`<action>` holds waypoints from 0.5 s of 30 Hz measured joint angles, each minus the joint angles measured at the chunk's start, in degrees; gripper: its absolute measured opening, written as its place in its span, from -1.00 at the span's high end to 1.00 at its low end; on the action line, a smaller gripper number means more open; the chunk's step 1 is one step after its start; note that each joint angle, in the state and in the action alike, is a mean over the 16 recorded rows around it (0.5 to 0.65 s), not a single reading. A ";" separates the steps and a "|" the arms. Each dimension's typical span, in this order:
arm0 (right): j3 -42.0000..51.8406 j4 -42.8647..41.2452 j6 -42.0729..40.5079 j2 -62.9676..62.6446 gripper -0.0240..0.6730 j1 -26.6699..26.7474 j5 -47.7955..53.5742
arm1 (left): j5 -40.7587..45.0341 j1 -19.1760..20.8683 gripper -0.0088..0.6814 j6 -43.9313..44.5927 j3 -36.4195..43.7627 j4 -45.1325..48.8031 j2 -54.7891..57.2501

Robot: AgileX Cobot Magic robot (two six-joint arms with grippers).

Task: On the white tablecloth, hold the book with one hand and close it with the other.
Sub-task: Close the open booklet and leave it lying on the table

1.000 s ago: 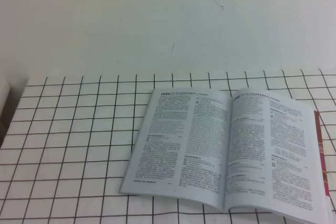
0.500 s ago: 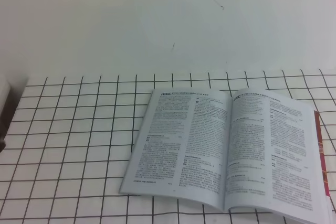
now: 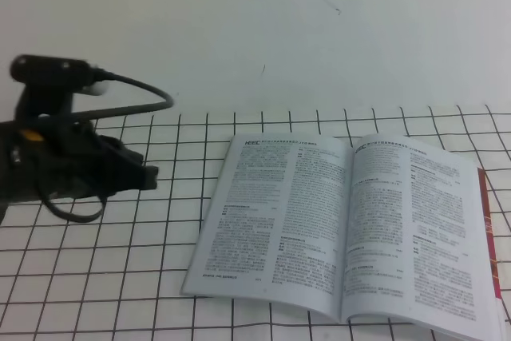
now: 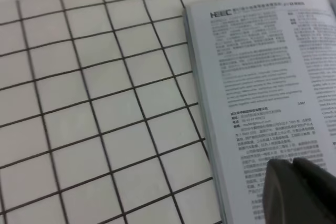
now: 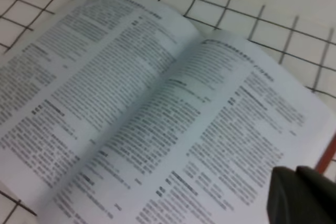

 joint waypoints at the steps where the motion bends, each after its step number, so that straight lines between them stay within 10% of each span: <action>1: -0.35 1.78 -1.94 2.45 0.94 0.72 -0.38 | 0.55 -0.92 0.98 0.63 -1.11 -0.05 1.97; 15: -7.08 13.90 -11.59 31.98 0.94 15.30 -6.13 | -5.34 -7.93 0.98 3.50 -7.13 -1.38 22.07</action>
